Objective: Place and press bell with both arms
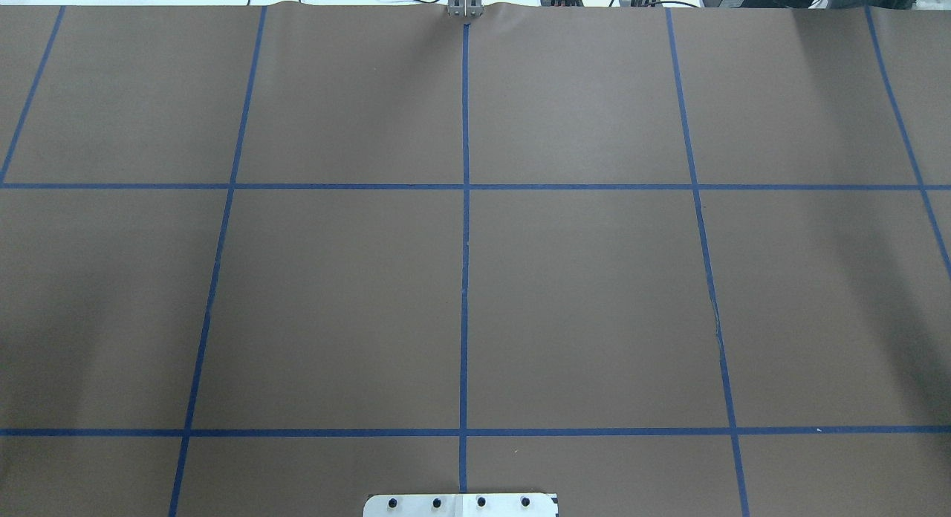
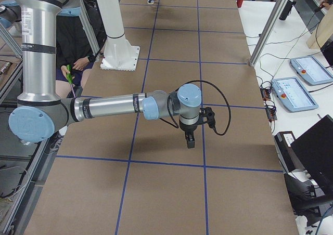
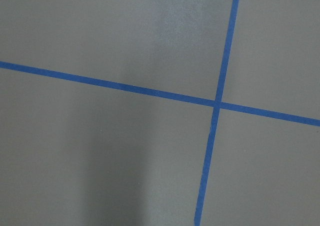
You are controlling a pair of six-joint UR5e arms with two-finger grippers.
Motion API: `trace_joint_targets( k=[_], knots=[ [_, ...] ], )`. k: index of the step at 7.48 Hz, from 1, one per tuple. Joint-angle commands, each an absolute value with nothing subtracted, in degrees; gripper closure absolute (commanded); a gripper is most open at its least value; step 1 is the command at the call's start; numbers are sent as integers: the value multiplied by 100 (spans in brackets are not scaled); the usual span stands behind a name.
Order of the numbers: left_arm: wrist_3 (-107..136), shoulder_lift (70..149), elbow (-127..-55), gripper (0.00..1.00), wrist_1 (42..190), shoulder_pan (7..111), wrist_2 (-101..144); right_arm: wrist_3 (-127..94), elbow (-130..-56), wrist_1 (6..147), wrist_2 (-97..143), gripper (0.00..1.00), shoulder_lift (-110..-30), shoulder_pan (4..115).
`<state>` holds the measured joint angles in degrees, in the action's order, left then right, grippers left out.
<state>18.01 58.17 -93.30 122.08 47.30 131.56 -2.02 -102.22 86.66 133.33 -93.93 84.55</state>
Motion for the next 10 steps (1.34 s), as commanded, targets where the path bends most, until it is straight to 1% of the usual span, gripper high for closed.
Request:
trace_joint_targets(
  k=[1, 4, 9, 10],
  knots=[
    [1793, 5915, -9237, 0, 12208, 4676, 13157, -202, -10222, 8666, 13333, 0, -9387, 8455],
    [1793, 5915, -9193, 0, 12208, 4413, 13183, -202, -10266, 8666, 13333, 0, -9396, 8455],
    [1784, 5915, -9088, 1, 12199, 4324, 13201, -202, -10300, 8666, 13333, 0, -9396, 8455],
    [1784, 5906, -9088, 7, 12208, 4324, 13201, -202, -10301, 8666, 13333, 0, -9404, 8455]
  ],
)
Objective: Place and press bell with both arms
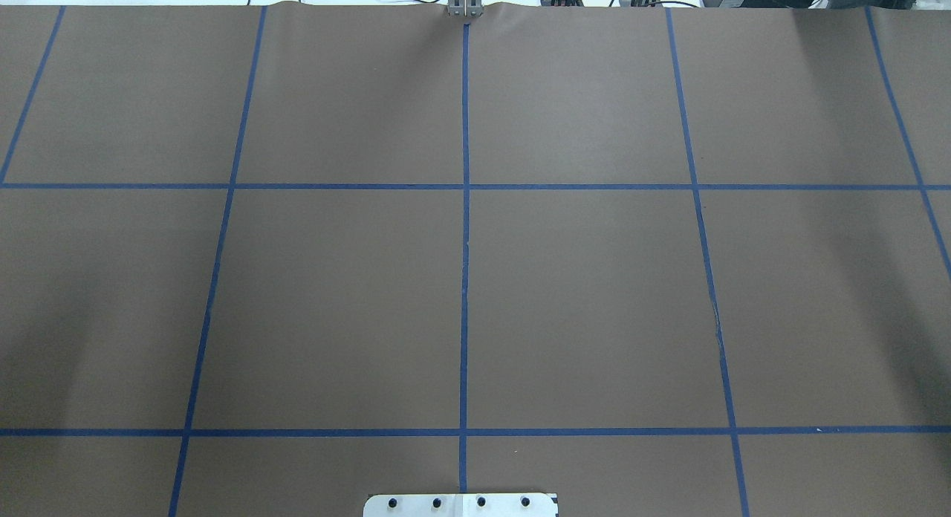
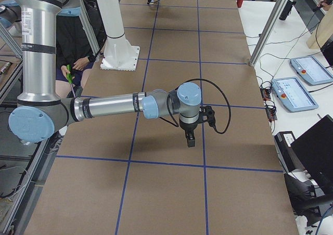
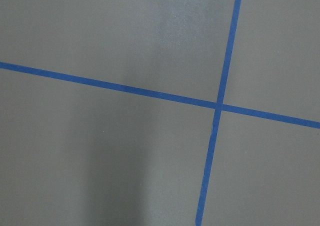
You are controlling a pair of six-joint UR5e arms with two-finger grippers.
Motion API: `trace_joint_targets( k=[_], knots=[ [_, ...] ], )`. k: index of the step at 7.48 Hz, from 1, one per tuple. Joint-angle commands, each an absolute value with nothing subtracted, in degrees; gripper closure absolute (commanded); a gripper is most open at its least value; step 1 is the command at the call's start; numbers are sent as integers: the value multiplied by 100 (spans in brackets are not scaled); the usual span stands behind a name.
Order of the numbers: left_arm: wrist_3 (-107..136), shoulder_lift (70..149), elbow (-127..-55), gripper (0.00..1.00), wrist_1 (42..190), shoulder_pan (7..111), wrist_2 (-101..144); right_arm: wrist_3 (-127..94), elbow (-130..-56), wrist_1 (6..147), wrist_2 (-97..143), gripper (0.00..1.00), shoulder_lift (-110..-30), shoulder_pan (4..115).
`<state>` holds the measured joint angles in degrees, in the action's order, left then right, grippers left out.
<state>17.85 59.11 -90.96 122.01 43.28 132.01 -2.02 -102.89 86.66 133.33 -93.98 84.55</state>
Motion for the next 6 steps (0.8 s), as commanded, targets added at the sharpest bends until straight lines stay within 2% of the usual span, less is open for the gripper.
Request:
trace_joint_targets(
  k=[1, 2, 3, 4, 6],
  knots=[
    [1784, 5906, -9088, 26, 12199, 4324, 13201, -202, -10301, 8666, 13333, 0, -9404, 8455],
    [1784, 5906, -9097, 58, 12208, 4324, 13201, -202, -10301, 8666, 13333, 0, -9404, 8455],
    [1784, 5863, -9123, 82, 12295, 4324, 13201, -202, -10301, 8666, 13333, 0, -9413, 8455],
    [1793, 5749, -9175, 93, 12470, 4333, 13201, -202, -10301, 8666, 13333, 0, -9413, 8455],
    [1845, 5250, -9988, 100, 12498, 4342, 13236, -202, -10301, 8666, 13333, 0, -9422, 8455]
  ],
)
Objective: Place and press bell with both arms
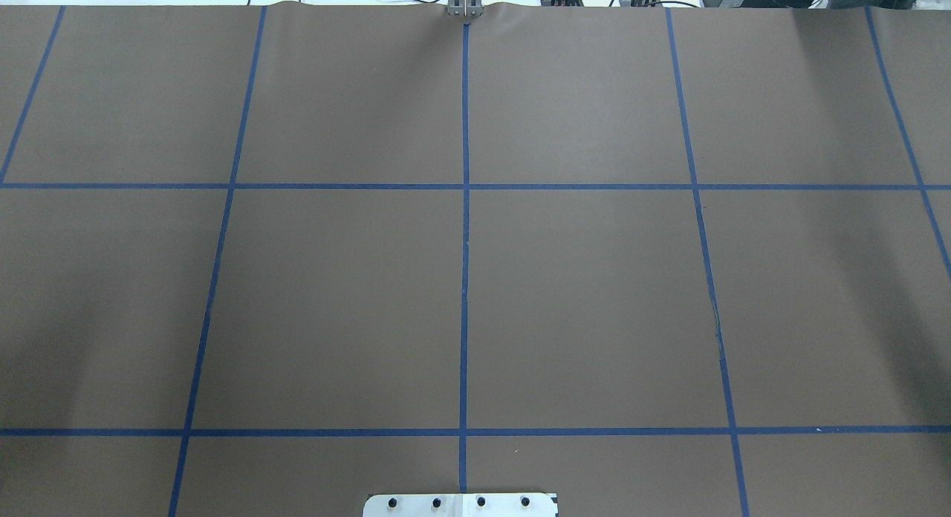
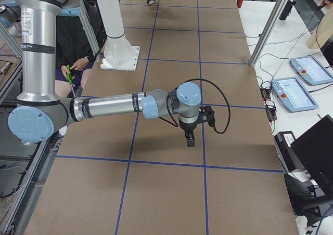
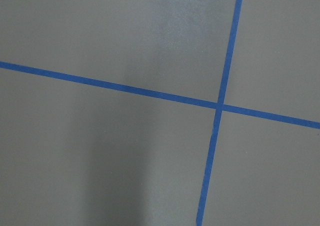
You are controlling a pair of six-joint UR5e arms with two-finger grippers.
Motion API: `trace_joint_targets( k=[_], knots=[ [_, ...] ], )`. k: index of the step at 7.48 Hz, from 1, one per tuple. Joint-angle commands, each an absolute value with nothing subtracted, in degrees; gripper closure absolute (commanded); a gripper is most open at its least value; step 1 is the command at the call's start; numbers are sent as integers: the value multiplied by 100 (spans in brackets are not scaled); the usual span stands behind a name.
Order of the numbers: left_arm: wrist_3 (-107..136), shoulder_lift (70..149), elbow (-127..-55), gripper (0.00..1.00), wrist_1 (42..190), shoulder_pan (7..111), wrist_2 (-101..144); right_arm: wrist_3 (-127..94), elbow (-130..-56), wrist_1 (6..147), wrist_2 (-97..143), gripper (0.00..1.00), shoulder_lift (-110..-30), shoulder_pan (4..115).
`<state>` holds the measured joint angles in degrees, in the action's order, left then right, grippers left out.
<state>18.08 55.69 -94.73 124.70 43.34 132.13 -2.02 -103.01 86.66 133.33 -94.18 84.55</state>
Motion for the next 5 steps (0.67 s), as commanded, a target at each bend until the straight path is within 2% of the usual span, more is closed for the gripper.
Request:
trace_joint_targets(
  k=[1, 3, 5],
  knots=[
    [1898, 5090, -10411, 100, 12472, 4377, 13341, -202, -10301, 8666, 13333, 0, -9431, 8455],
    [2501, 5290, -10782, 100, 12463, 4368, 13640, -211, -10301, 8666, 13342, 0, -9431, 8455],
    [2777, 6016, -11011, 100, 12018, 4447, 13649, -211, -10292, 8675, 13342, 0, -9431, 8455]
  ],
)
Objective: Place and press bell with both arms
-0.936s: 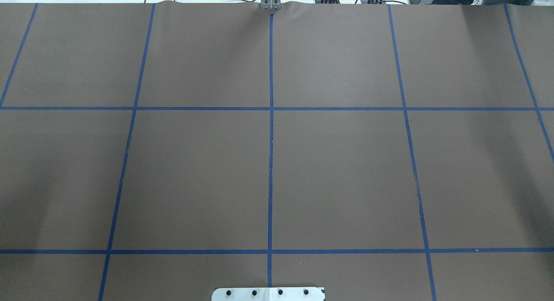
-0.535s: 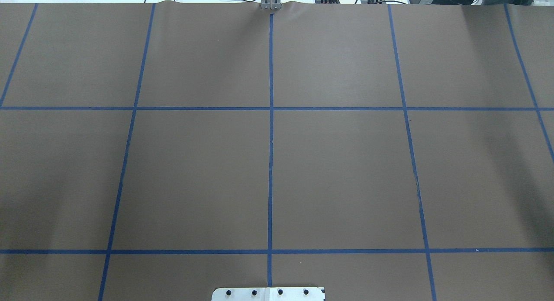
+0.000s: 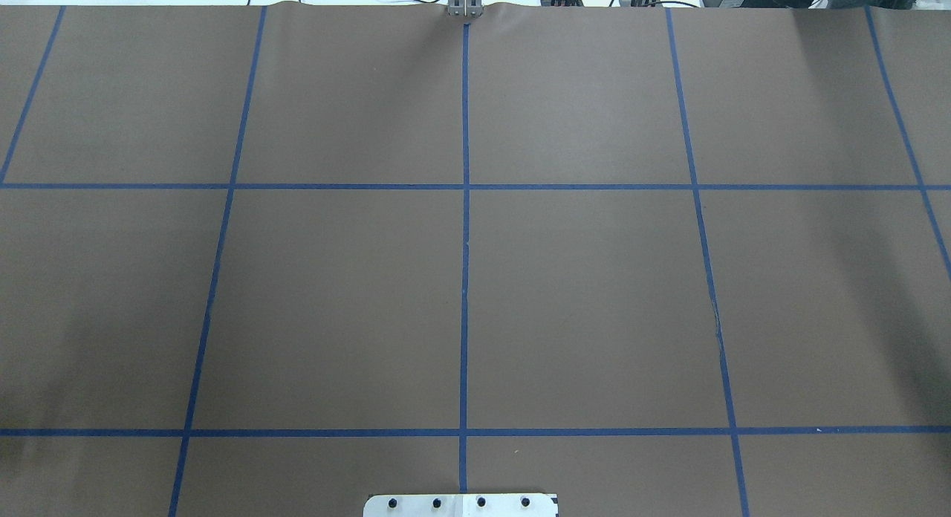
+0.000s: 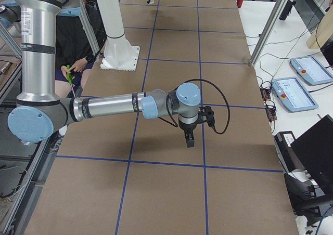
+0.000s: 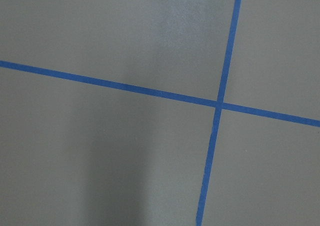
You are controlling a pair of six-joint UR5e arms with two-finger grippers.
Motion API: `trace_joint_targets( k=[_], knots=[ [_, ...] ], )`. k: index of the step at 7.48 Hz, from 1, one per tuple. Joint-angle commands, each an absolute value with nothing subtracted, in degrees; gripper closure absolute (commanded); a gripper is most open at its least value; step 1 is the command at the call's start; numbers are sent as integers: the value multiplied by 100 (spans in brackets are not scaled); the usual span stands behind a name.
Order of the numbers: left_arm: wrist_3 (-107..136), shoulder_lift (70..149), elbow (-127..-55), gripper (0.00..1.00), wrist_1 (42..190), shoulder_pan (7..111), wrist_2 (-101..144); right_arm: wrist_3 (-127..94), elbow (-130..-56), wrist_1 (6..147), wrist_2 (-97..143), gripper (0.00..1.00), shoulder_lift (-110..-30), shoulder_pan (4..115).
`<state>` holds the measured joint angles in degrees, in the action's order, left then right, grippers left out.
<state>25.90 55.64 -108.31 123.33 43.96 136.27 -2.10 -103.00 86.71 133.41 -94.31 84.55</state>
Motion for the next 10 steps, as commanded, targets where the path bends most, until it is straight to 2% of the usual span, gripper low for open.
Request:
trace_joint_targets(
  k=[1, 3, 6, 7, 10],
  knots=[
    [2803, 6429, -11195, 100, 11484, 4656, 13649, -202, -10301, 8675, 13342, 0, -9431, 8455],
    [2804, 7771, -11364, 100, 9940, 4799, 13632, -202, -10301, 8666, 13342, 0, -9439, 8455],
    [2839, 10091, -11225, 100, 7601, 4843, 13605, -202, -10301, 8666, 13351, 0, -9431, 8455],
    [2961, 10786, -10945, 100, 7176, 4843, 13605, -202, -10301, 8657, 13359, 0, -9422, 8455],
    [3891, 13167, -8823, 100, 7075, 4633, 13579, -211, -10310, 8613, 13447, 0, -9404, 8455]
  ],
)
